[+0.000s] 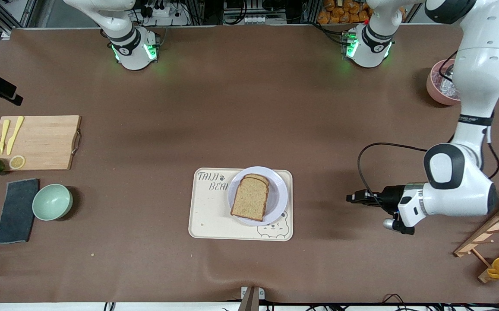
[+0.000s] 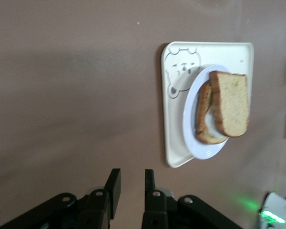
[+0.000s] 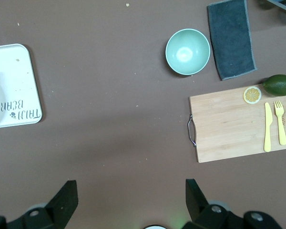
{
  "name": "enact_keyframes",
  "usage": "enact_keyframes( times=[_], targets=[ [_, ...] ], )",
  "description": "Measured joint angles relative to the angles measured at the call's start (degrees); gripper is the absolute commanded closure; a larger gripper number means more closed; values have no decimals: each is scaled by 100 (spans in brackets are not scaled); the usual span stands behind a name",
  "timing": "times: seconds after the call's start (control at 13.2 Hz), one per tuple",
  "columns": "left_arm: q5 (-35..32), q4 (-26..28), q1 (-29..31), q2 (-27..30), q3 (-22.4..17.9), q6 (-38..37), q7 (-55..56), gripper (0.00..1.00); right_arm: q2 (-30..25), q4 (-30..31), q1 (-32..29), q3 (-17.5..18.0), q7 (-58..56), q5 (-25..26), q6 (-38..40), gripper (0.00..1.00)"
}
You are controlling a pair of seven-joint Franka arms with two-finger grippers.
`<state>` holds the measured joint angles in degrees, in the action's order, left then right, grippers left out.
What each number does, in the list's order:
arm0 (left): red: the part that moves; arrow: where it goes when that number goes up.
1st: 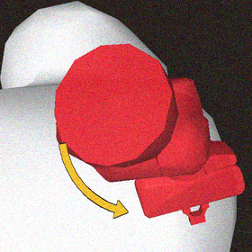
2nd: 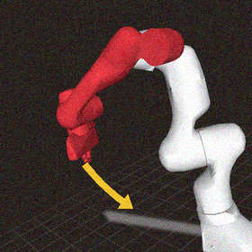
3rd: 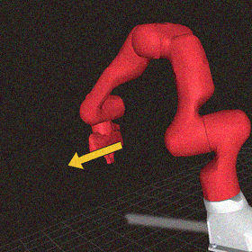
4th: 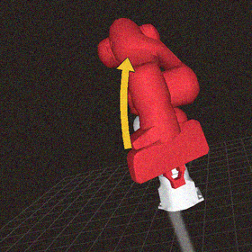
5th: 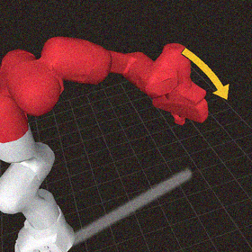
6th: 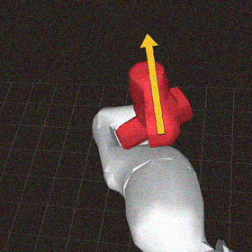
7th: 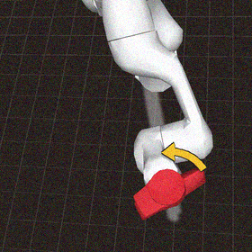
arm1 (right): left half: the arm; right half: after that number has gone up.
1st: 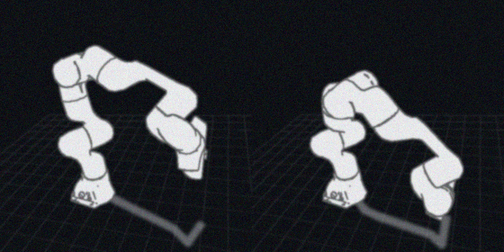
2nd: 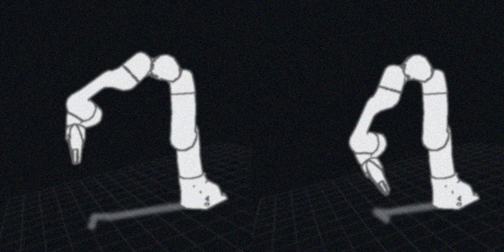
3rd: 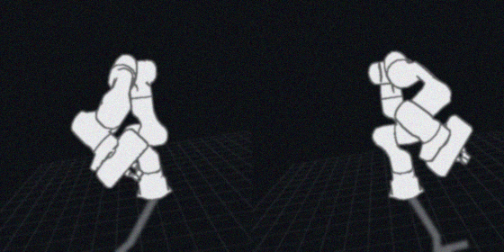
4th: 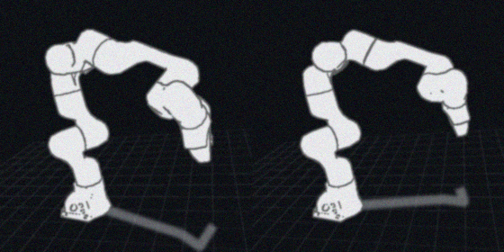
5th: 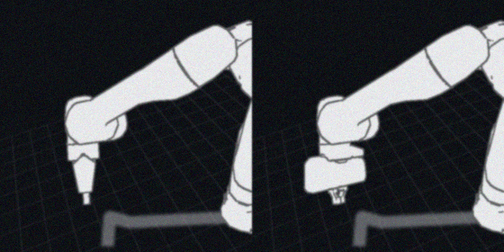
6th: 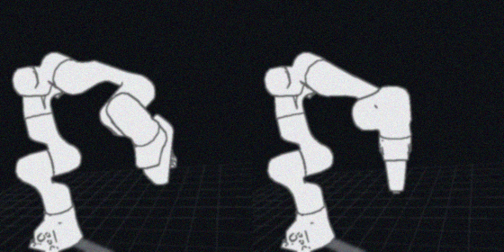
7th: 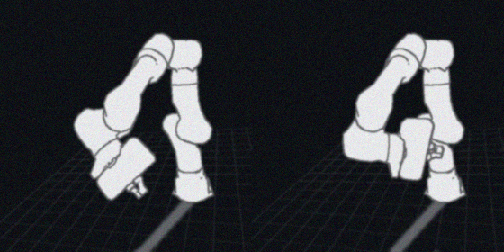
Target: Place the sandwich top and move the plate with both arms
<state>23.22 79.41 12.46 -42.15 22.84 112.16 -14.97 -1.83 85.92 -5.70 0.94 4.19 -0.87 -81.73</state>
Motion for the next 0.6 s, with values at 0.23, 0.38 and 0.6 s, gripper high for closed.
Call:
enact_keyframes(
  times=[0.23, 0.38, 0.6],
  targets=[
    [-707, -6, -16, 513, 2, -358, 440, 73, 0, 0, 0, 1, -90, 0, 2, 0],
    [-1117, -6, -19, 821, 2, -644, 526, 73, 0, 0, -3, -5, -513, 2, 4, 0],
    [-1845, -5, -19, 1189, 1, -1010, 552, 72, 0, 0, -71, -49, -843, 0, 8, 0]
  ],
)
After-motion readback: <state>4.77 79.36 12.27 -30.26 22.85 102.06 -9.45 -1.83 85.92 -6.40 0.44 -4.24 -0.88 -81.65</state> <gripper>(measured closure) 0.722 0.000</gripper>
